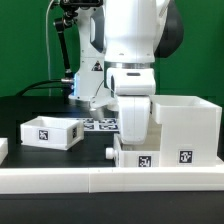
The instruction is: Assemble drawer
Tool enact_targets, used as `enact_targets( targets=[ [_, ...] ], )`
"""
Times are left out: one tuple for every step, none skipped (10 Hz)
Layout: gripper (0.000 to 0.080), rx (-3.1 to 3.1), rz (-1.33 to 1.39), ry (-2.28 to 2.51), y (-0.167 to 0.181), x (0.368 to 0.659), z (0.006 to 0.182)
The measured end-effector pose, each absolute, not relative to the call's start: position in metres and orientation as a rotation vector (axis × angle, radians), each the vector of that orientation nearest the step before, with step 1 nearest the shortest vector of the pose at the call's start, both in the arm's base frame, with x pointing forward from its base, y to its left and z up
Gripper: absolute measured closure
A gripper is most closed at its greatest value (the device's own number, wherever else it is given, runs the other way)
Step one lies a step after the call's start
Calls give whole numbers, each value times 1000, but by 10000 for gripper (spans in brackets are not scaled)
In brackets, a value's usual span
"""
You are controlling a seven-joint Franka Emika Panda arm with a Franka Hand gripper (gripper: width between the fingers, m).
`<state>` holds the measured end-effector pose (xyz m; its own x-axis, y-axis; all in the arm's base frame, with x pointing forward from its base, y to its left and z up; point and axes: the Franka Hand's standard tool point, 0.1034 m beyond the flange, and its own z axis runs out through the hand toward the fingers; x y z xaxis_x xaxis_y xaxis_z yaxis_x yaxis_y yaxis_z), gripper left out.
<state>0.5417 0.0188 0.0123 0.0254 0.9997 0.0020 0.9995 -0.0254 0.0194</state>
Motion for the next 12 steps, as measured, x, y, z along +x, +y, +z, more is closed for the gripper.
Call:
enact_targets(
  targets=[
    [757, 2242, 23, 2183, 18, 541, 12],
    [757, 2244, 22, 2182, 18, 541, 12],
    [757, 2250, 22, 2175, 17, 541, 12],
    [510, 2277, 25, 2147, 16, 542, 13],
    [510, 2286, 30, 2133, 15, 542, 15],
    [321, 2294, 33, 2120, 15, 542, 18],
    [321, 2298, 22, 2119, 16, 543, 27],
    [185, 2300, 23, 2111, 17, 546, 38],
    [185, 2299, 18, 2109, 16, 548, 48],
    [158, 2297, 1, 2116, 13, 551, 58],
    [158, 2273, -4, 2137, 4, 558, 65],
    [151, 2251, -5, 2158, -7, 563, 68]
  ],
)
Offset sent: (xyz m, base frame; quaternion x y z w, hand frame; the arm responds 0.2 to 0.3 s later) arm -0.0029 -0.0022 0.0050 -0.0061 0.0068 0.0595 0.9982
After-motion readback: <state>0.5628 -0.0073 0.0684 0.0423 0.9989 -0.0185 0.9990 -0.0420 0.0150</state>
